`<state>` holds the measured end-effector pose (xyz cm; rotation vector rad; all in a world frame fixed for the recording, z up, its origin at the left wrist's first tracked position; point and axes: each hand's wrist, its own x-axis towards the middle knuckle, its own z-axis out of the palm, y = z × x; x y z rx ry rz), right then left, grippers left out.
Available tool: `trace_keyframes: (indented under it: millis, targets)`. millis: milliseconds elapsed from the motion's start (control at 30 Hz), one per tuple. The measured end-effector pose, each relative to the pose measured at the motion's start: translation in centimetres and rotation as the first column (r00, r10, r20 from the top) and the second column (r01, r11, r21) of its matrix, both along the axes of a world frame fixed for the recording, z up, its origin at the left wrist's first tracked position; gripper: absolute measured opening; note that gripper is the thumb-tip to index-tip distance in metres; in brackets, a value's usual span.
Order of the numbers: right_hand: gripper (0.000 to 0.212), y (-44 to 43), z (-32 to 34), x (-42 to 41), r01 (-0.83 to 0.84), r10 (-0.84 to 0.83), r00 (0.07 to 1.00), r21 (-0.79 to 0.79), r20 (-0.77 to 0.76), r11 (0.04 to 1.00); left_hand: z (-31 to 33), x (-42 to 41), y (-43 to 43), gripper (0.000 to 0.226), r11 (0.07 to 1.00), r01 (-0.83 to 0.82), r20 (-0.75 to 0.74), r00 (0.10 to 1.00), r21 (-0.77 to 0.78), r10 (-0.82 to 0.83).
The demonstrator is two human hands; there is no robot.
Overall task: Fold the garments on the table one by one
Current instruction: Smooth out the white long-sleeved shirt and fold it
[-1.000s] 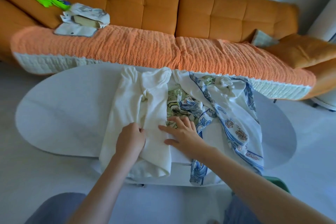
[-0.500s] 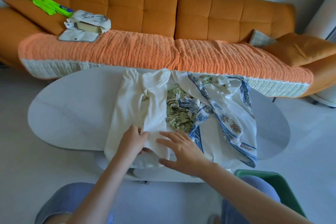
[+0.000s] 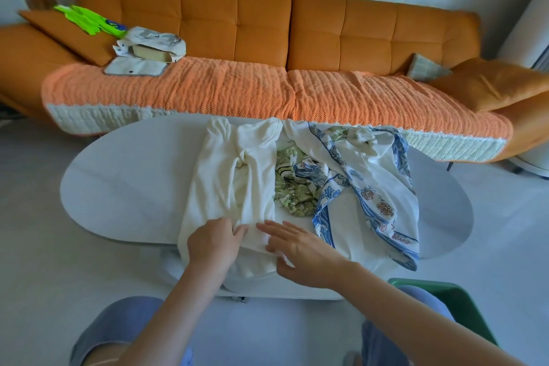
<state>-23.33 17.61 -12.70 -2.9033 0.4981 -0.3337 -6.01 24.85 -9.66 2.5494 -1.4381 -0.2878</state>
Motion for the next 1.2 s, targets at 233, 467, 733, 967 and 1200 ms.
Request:
trace_keyframes:
  millis: [233, 467, 733, 967, 1200]
  targets:
    - [0.093, -0.2, 1.0, -0.1, -0.021, 0.029, 0.981, 0.045, -0.194, 0.999, -0.7, 3.3, 1.9, 0.022, 0.952, 0.028, -0.041, 0.998, -0.305, -0.042]
    - [0.110, -1.0, -2.1, 0.4, -0.032, 0.014, 0.986, -0.104, -0.165, 0.994, -4.3, 7.9, 5.3, 0.091, 0.743, 0.584, 0.325, 0.807, -0.326, -0.492]
    - [0.077, -2.1, -2.9, 1.7, -0.091, 0.095, 0.994, -0.092, 0.047, 0.992, -5.1, 9.8, 4.7, 0.103, 0.725, 0.668, 0.306, 0.734, -0.165, -0.606]
    - [0.062, -2.1, -2.6, 1.8, -0.090, 0.095, 0.995, -0.116, 0.036, 0.989, -4.9, 10.6, 4.3, 0.091, 0.677, 0.704, 0.264, 0.709, -0.213, -0.654]
    - [0.056, -2.6, -1.3, 1.0, -0.140, 0.142, 0.987, -0.029, 0.073, 0.990, -3.8, 10.2, 5.5, 0.052, 0.693, 0.561, 0.038, 0.789, -0.453, -0.613]
